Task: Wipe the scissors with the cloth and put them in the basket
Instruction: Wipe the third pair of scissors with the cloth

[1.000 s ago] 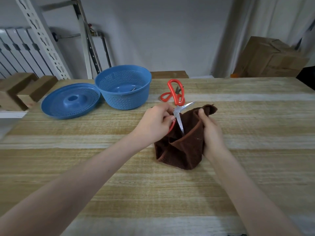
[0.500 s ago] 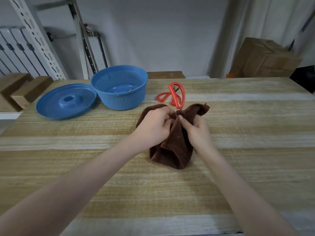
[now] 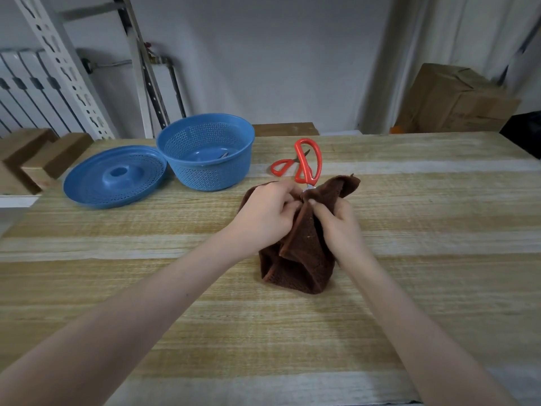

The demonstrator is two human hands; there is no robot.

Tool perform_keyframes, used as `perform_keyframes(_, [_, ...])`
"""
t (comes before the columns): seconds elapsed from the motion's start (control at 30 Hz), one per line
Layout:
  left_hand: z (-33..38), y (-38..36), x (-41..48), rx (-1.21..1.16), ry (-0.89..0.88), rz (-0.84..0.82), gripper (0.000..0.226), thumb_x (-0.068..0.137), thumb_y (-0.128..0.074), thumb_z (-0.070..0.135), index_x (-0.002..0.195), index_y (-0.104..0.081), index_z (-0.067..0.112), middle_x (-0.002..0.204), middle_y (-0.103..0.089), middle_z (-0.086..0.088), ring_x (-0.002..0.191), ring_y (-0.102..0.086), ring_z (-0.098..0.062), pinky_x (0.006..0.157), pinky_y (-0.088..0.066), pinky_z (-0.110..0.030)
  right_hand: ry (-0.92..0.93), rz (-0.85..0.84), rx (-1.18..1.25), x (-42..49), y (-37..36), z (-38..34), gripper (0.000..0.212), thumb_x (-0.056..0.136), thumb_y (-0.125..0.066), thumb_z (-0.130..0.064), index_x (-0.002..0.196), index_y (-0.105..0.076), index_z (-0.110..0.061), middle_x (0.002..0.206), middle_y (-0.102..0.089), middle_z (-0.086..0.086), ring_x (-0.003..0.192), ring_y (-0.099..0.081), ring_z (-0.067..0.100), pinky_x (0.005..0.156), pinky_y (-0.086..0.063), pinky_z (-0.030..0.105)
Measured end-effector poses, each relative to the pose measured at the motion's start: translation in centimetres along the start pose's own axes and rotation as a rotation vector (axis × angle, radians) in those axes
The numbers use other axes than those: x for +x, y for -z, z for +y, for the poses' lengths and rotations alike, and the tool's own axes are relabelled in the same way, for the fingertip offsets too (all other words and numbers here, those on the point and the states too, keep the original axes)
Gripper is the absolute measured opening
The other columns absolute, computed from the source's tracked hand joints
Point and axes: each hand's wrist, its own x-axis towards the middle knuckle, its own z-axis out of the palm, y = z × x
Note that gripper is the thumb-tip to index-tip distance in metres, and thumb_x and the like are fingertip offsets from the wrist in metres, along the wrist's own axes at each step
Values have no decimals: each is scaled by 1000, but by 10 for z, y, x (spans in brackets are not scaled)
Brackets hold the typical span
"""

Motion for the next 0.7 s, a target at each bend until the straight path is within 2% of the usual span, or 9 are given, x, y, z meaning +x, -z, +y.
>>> perform_keyframes(0.13, [-4,0,-3,3,22,20,13,90,-59,7,101,-64,12,68,-62,12,72,-57,-10,69,-34,-21,1,-107,-32,-2,4,5,22,98,-51,-6,100,-65,-22,99,-71,0,100,-67,16,90,-51,32])
perform_keyframes(0.23, [0,-1,-2,23,-13,41,13,91,-57,6,101,-62,10,72,-65,6,68,-55,-9,67,-33,-22,-10,-37,36,1,1,1,17,97,-54,-12,94,-67,-22,93,-72,0,94,-68,18,87,-53,34])
perform_keyframes(0.3, [2,-1,-1,42,-40,64,13,90,-56,5,101,-62,8,77,-69,-1,71,-58,-14,66,-36,-24,-10,16,6,4,-2,-2,15,97,-55,-17,91,-67,-23,90,-72,-1,91,-69,16,84,-53,33])
perform_keyframes(0.37, [1,0,1,44,-32,77,14,90,-56,5,102,-62,9,77,-69,-1,75,-61,-16,69,-41,-26,0,14,-20,5,-4,-5,14,98,-55,-19,91,-66,-24,90,-71,-2,90,-68,14,81,-52,29])
perform_keyframes(0.47, [-3,0,1,34,-7,70,25,91,-58,8,116,-60,10,74,-62,10,76,-56,-11,74,-39,-24,9,-58,-51,4,0,-5,16,98,-54,-14,94,-65,-25,94,-71,-4,94,-68,11,86,-53,27])
perform_keyframes(0.57, [-7,-4,-5,9,-40,51,38,92,-58,7,129,-56,9,69,-56,17,76,-55,-7,76,-37,-18,-70,-164,-33,5,7,1,13,97,-55,-9,99,-65,-17,96,-71,1,95,-68,16,88,-52,32])
perform_keyframes(0.63, [-7,-7,-8,0,-64,54,39,92,-57,5,131,-56,8,70,-56,14,78,-58,-9,77,-39,-17,-96,-159,-32,6,7,3,13,95,-57,-7,98,-66,-16,96,-71,4,95,-68,18,89,-52,36])
perform_keyframes(0.7, [-7,-9,-7,-17,-87,47,39,92,-55,3,130,-56,7,70,-55,15,79,-60,-13,80,-43,-20,-99,-85,-10,7,6,1,14,95,-58,-10,92,-67,-20,90,-72,2,89,-68,17,86,-52,34])
